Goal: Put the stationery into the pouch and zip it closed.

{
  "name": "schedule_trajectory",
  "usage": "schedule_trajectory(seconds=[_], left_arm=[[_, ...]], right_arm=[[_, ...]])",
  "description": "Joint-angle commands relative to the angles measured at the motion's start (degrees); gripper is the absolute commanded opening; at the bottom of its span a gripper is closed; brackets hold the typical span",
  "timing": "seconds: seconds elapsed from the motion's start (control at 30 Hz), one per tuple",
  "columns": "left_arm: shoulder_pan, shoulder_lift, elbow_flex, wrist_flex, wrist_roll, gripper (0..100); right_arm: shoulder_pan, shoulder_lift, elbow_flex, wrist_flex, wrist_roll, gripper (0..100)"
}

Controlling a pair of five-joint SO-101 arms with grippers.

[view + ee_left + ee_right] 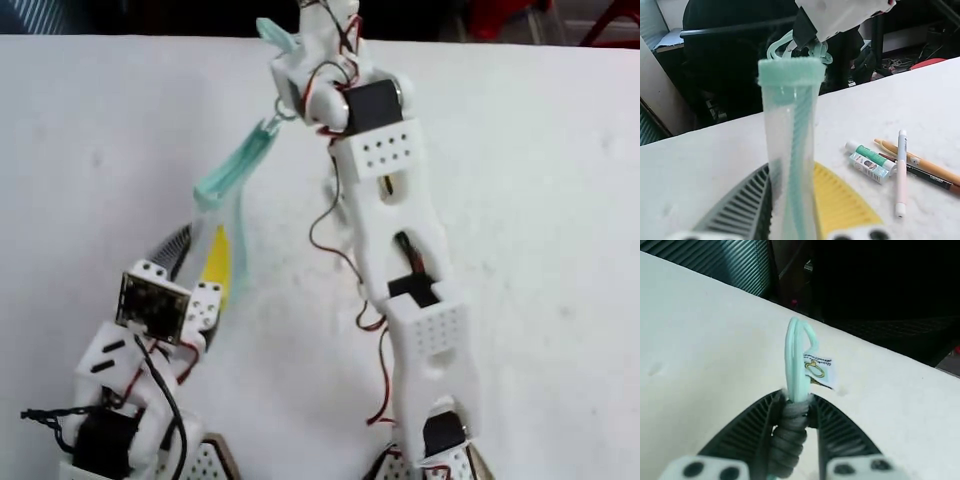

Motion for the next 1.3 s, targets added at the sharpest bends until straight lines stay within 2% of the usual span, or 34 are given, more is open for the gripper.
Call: schedule_trajectory(seconds=[0.0, 0.17, 0.37, 0.57, 0.67, 0.8, 0.9, 0.97, 1.13, 1.27], left_arm=[[0.5, 0.0, -0.4, 0.6, 0.5, 2], [0.2, 0.0, -0.4, 0.4, 0.5, 2], [0.0, 0.0, -0.3, 0.4, 0.7, 2], [0.0, 0.0, -0.3, 0.4, 0.7, 2], [0.0, 0.0, -0.3, 0.5, 0.7, 2], [0.0, 0.0, -0.3, 0.5, 0.8, 2], [0.0, 0.0, -0.3, 0.4, 0.8, 2], [0.0, 0.0, -0.3, 0.3, 0.8, 2], [0.0, 0.0, -0.3, 0.3, 0.8, 2], [0.0, 0.0, -0.3, 0.3, 0.8, 2]], right_arm=[[2.8, -0.8, -2.1, -2.7, 0.4, 1.6], [1.6, -1.8, -3.5, 0.7, -0.1, 5.0], [-1.2, -3.3, -8.6, 10.5, 0.3, 33.6], [-1.5, -7.3, -18.1, 19.5, 1.1, 35.4], [-1.6, -11.3, -21.7, 23.3, 8.8, 34.9], [-2.1, -20.6, -13.8, 23.3, 19.9, 25.5], [-5.9, -31.1, -0.9, 23.3, 30.6, 17.8], [-9.7, -39.3, 9.9, 23.3, 38.1, 16.3], [-17.4, -57.7, 37.9, 23.0, 54.0, 19.0], [-17.9, -63.4, 51.9, 22.8, 62.4, 22.4]])
